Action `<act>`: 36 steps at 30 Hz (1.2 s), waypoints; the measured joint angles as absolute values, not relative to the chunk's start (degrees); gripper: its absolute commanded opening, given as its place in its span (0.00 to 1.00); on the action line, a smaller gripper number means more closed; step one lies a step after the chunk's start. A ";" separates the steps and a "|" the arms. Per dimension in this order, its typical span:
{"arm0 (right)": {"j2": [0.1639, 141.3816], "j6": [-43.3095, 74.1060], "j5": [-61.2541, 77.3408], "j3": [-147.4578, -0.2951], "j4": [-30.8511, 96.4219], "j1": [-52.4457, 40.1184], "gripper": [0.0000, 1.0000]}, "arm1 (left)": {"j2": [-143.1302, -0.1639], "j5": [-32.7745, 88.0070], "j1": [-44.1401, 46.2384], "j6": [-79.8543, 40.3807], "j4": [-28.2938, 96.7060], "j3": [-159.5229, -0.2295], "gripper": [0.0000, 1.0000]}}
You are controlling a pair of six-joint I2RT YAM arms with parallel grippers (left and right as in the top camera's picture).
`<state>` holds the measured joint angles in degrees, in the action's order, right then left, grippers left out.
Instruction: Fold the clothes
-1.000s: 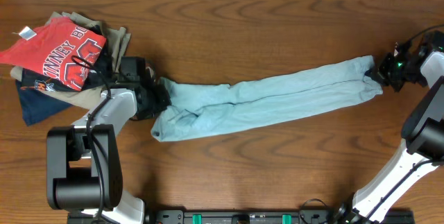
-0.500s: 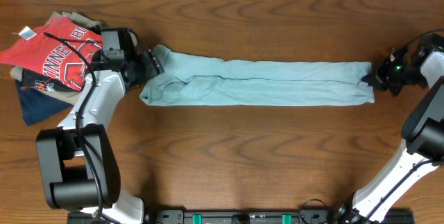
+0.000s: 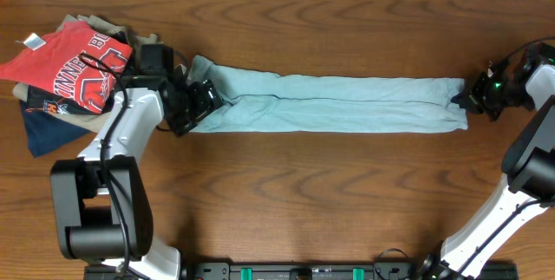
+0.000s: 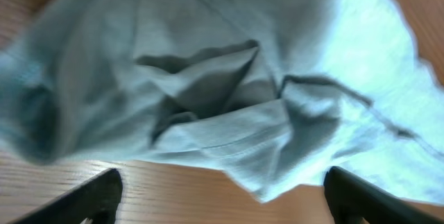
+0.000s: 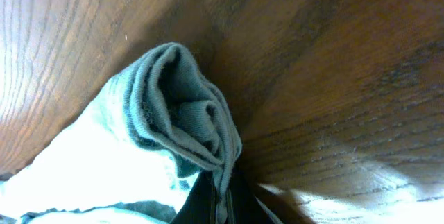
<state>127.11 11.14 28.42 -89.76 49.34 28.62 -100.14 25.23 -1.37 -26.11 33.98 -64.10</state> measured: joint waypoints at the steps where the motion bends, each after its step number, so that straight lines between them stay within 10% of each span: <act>1: 127.11 11.07 28.40 -89.76 49.54 28.62 0.01 | -100.22 25.41 -1.04 -26.70 33.54 -64.10 0.73; 6: 127.11 10.72 28.42 -89.76 49.71 28.62 0.01 | -102.59 25.74 1.34 -28.84 31.92 -64.10 0.61; 10: 127.11 10.52 28.40 -89.76 49.71 28.62 0.01 | -105.01 26.02 2.90 -29.91 29.93 -64.03 0.06; 36: 127.11 10.02 28.03 -89.76 50.11 28.62 0.01 | -103.33 15.18 3.55 -20.82 32.27 -72.84 0.17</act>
